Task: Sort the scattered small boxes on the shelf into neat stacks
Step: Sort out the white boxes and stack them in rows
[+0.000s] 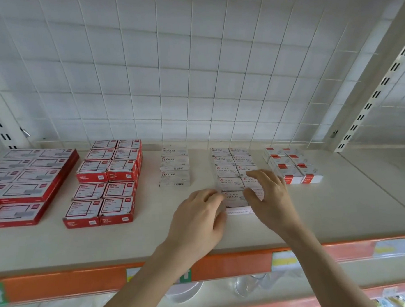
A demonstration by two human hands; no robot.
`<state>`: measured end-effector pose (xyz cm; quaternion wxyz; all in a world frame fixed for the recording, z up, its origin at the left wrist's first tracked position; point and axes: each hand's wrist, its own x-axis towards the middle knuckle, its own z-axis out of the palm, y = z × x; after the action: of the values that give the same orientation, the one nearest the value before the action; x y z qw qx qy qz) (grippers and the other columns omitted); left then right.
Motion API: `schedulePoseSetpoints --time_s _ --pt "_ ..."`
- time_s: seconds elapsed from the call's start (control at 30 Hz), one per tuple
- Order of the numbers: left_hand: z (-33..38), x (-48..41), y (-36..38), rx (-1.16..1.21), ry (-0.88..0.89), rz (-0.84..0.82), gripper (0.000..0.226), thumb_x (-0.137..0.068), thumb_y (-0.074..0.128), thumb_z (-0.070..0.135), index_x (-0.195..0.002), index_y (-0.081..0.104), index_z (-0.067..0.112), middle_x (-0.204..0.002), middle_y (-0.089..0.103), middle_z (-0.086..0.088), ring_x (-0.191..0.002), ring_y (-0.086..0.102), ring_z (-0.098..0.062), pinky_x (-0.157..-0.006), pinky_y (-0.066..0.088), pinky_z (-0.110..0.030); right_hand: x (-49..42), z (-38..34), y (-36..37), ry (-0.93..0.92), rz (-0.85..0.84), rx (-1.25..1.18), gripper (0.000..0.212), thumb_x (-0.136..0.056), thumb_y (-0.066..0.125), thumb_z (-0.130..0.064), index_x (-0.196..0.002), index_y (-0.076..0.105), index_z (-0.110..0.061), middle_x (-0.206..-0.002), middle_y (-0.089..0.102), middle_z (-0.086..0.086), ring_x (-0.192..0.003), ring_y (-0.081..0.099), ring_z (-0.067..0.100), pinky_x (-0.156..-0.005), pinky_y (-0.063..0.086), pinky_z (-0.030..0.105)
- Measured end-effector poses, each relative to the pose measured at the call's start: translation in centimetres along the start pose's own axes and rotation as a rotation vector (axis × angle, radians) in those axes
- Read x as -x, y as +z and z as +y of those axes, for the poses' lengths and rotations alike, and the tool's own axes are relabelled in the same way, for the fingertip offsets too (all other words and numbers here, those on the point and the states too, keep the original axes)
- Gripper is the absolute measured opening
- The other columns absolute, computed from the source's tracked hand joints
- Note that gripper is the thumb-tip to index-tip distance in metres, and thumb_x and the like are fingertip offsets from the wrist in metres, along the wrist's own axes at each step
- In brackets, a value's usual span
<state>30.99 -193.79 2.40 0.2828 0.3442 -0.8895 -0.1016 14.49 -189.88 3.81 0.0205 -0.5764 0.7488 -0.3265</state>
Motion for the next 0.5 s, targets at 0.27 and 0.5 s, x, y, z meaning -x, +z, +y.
schedulePoseSetpoints --time_s 0.27,0.5 --pt "-1.1 0.5 -1.9 -0.066 -0.068 0.022 0.025 -0.072 0.057 0.027 -0.09 0.069 0.013 -0.09 0.068 0.0 -0.077 0.066 -0.02 -0.058 0.052 -0.024 -0.2 -2.8 1.4 -0.111 -0.062 -0.021 0.042 -0.077 0.05 -0.025 -0.112 0.062 -0.005 -0.116 0.059 0.011 -0.11 0.047 0.033 -0.091 0.027 0.027" --pt "-4.4 1.5 -3.7 -0.109 -0.184 0.038 0.032 -0.072 0.073 0.019 -0.102 0.067 0.011 -0.101 0.068 -0.004 -0.091 0.064 -0.027 -0.068 0.052 -0.031 -1.1 -6.9 4.5 -0.227 -0.182 -0.055 0.047 -0.077 0.047 -0.032 -0.114 0.061 -0.007 -0.116 0.057 0.011 -0.111 0.048 0.03 -0.09 0.023 0.019"
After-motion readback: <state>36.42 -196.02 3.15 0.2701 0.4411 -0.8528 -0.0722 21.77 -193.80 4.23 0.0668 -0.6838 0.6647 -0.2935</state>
